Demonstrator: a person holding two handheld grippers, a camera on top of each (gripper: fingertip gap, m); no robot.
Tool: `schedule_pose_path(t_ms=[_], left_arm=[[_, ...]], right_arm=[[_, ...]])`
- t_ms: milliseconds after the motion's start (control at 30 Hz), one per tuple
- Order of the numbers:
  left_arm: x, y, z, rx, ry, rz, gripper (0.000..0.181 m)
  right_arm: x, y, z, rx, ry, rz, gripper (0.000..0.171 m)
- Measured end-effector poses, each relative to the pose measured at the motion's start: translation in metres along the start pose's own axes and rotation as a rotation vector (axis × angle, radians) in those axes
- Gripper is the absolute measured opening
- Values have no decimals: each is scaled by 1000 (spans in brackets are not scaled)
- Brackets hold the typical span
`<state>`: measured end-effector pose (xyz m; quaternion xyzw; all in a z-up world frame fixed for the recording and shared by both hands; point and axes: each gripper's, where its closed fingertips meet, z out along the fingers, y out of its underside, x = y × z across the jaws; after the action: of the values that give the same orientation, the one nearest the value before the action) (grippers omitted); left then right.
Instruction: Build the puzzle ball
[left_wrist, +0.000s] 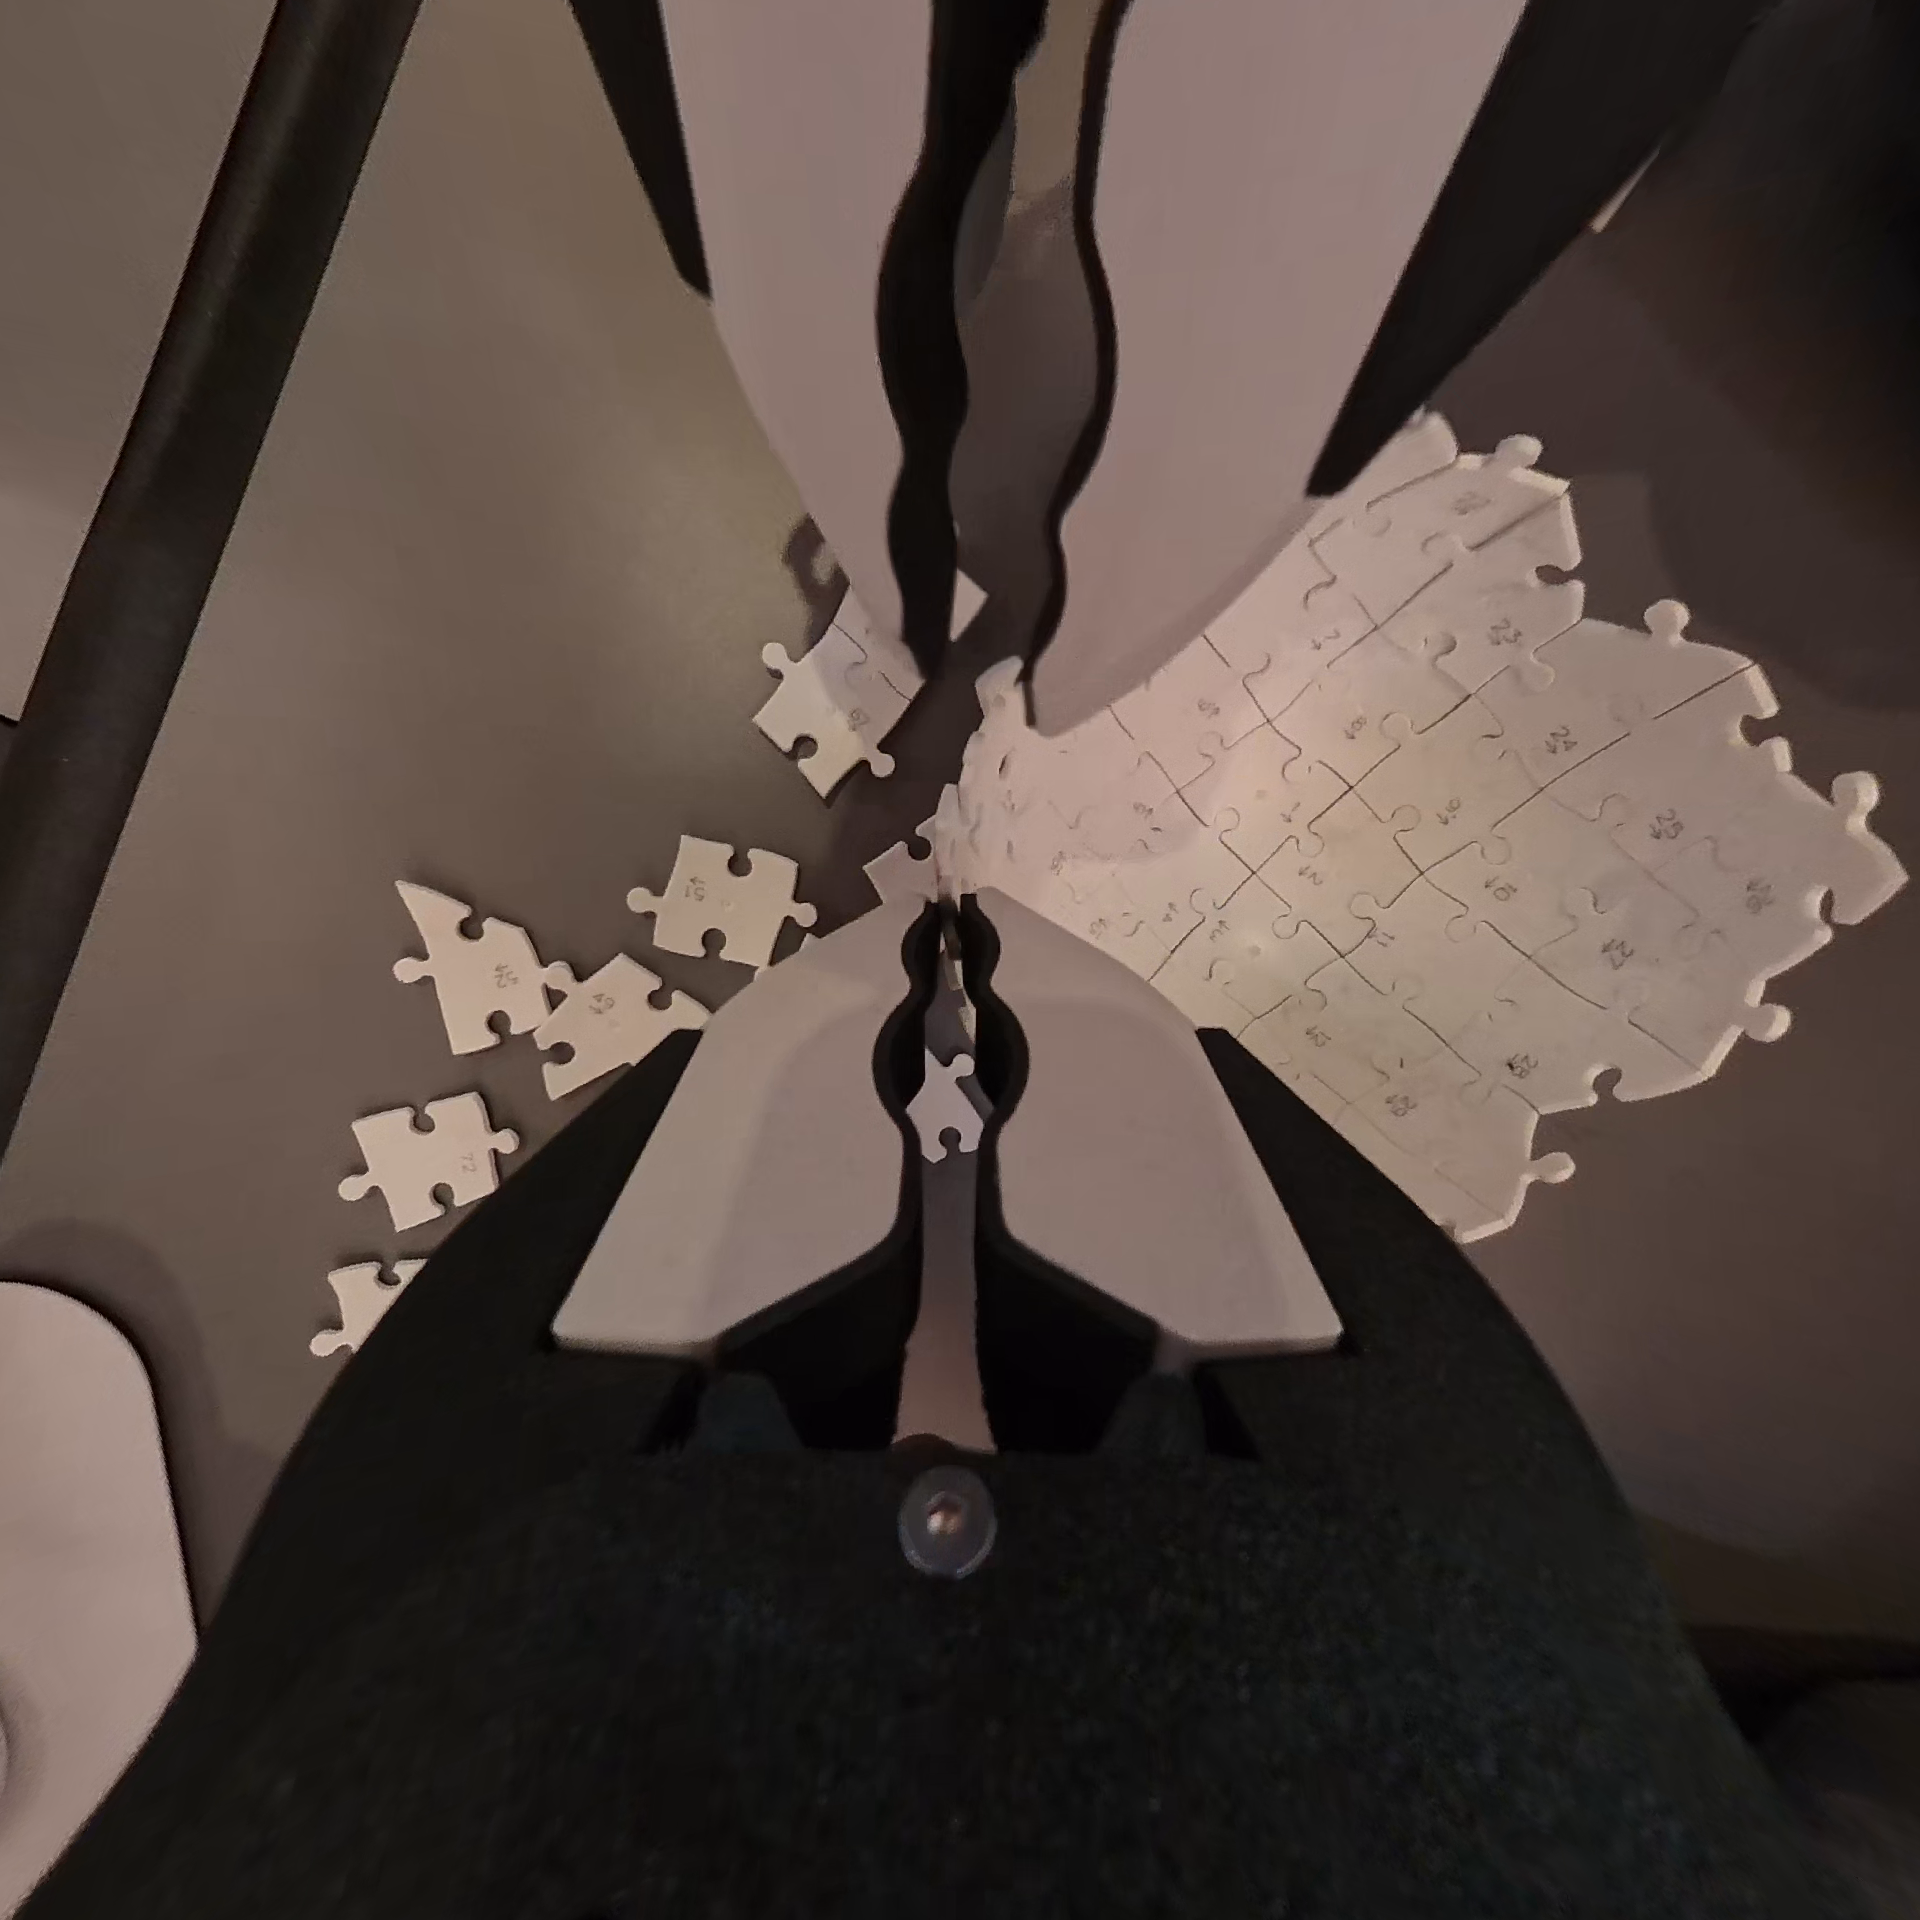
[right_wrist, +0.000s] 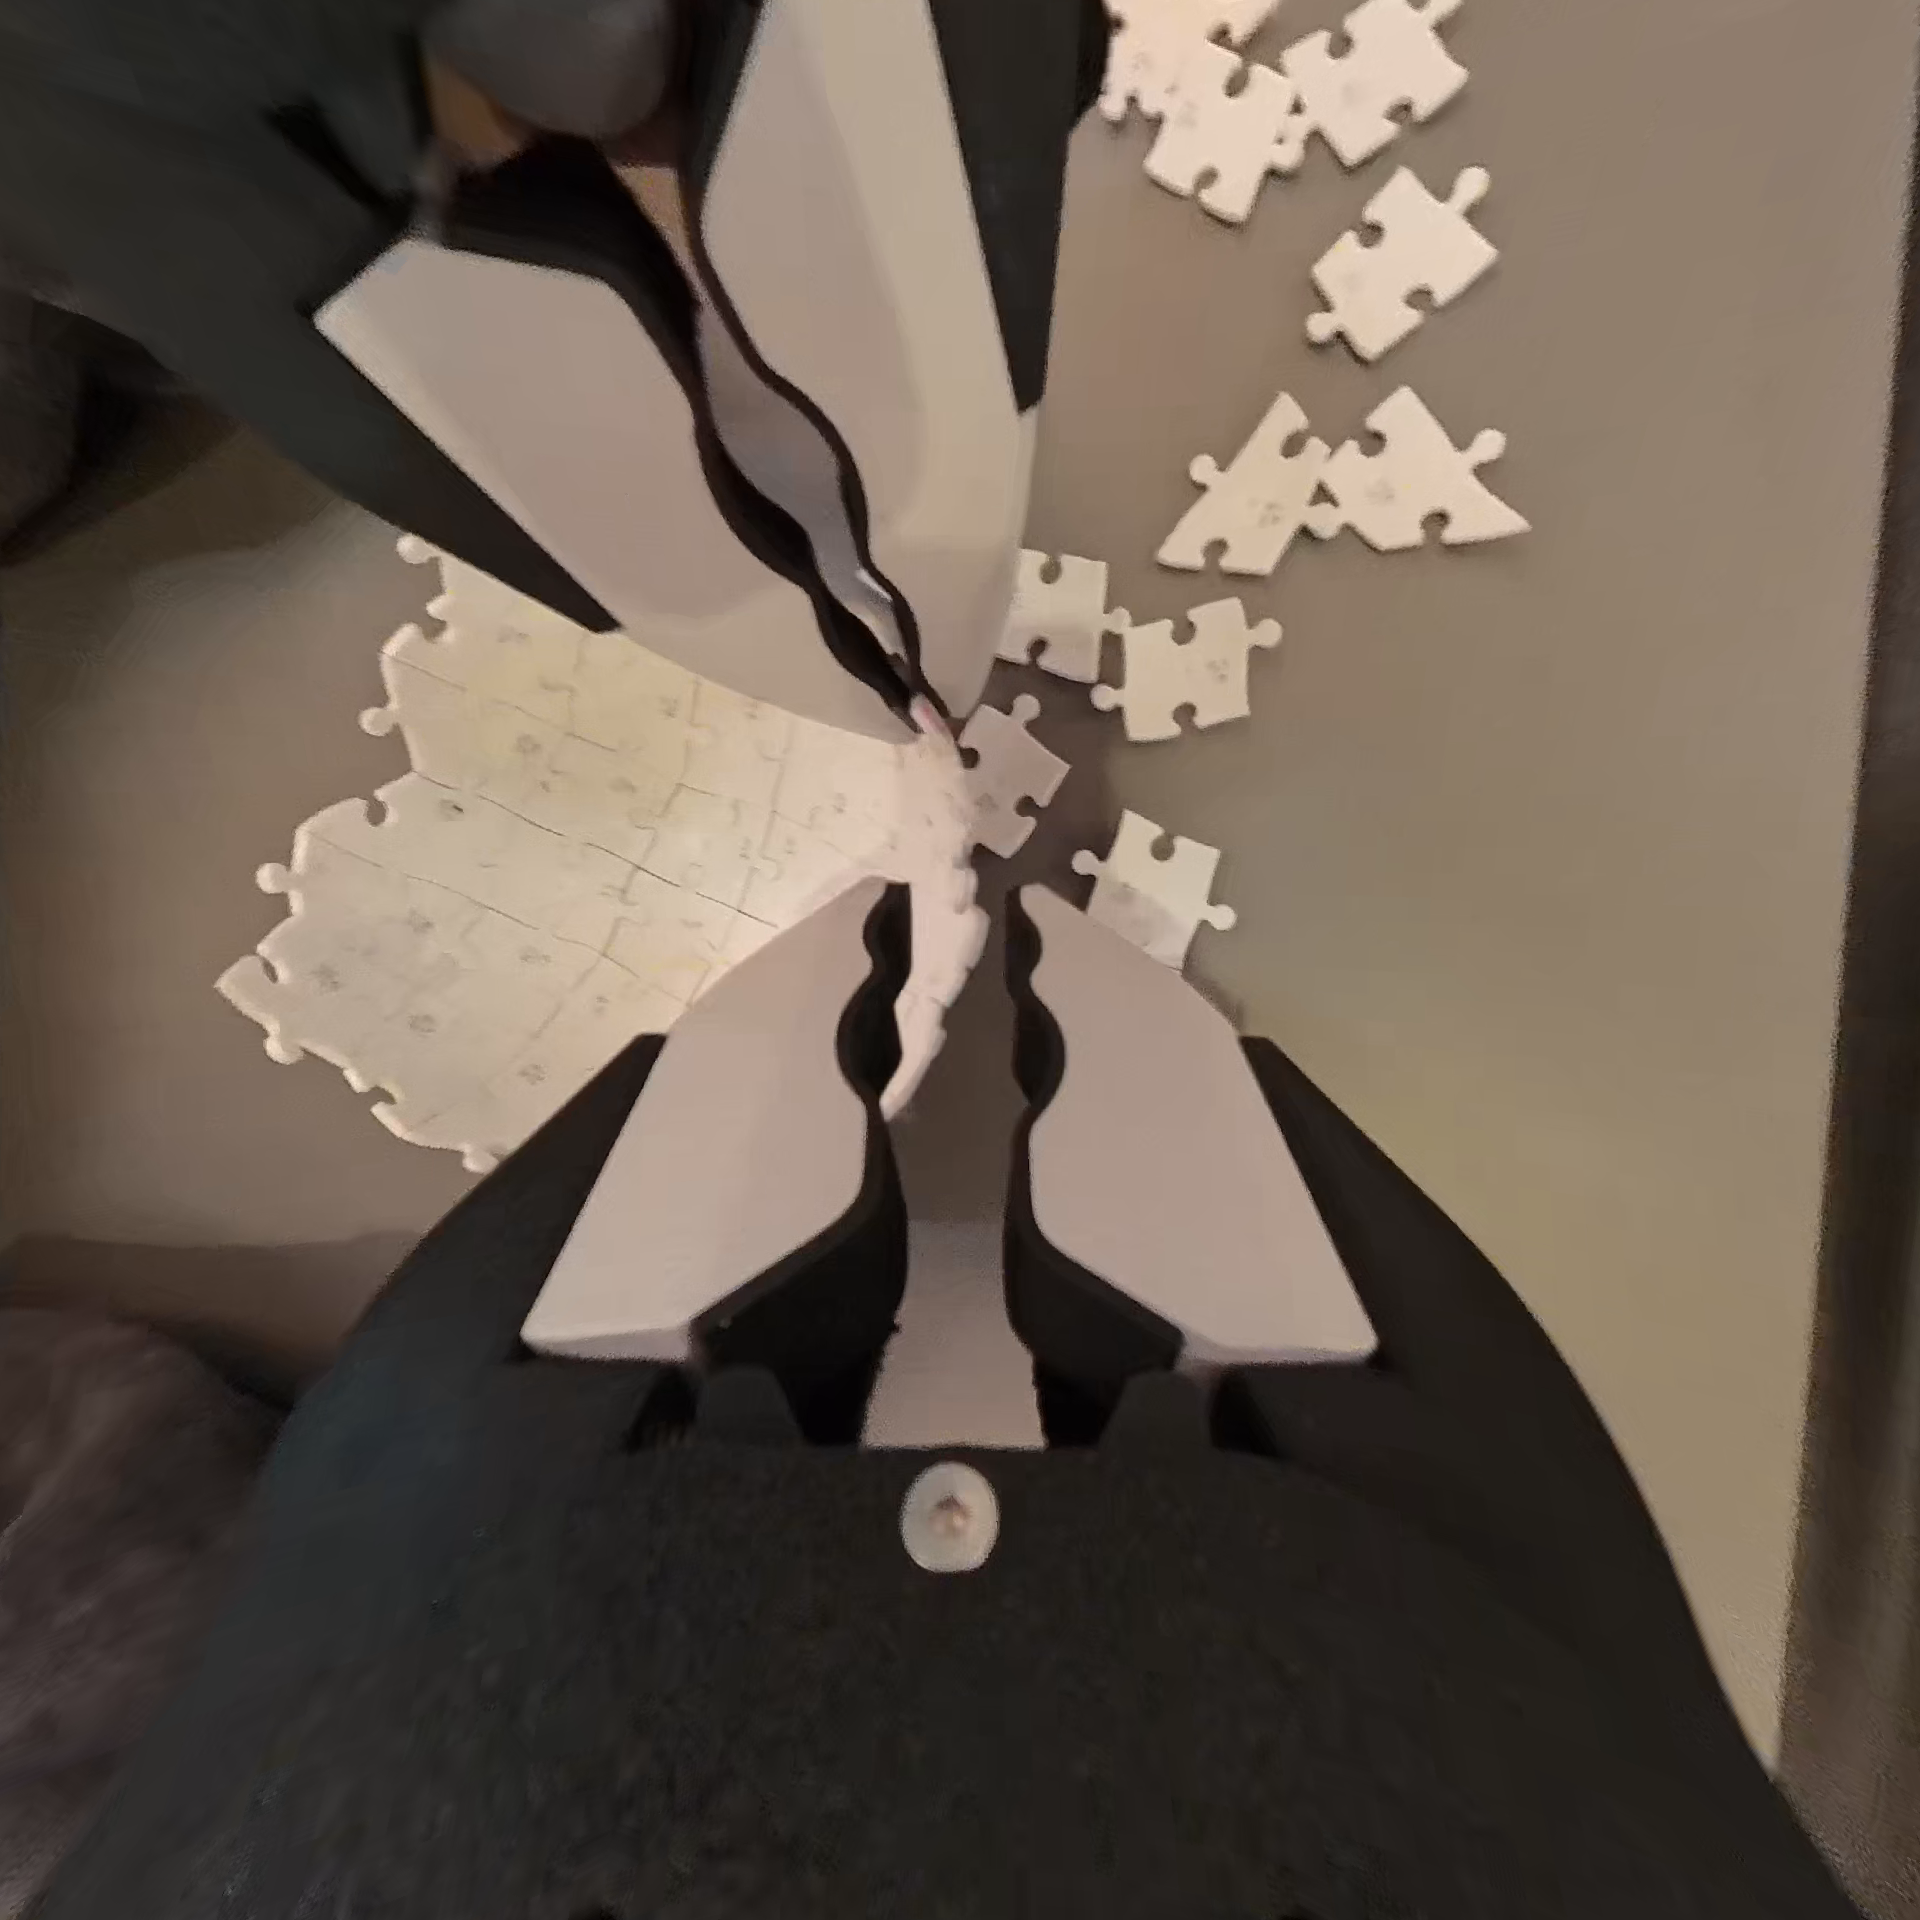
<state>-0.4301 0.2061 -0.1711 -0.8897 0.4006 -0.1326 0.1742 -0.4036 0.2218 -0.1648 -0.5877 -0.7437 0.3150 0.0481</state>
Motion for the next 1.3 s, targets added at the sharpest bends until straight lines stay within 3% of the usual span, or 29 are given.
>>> schedule_pose_path(t_ms=[567,800,967,1300], left_arm=[[1,0,3,-1,-4,-12,3],[1,0,3,-7,-7,-9,3],[1,1,3,-9,-8,-11,3],[2,1,2,9,5,-20,3]], right_arm=[[4,7,4,-31,-7,22,0],[4,8,2,-36,12,12,0],[1,6,4,-35,2,16,12],[3,8,8,-51,4,19,3]])
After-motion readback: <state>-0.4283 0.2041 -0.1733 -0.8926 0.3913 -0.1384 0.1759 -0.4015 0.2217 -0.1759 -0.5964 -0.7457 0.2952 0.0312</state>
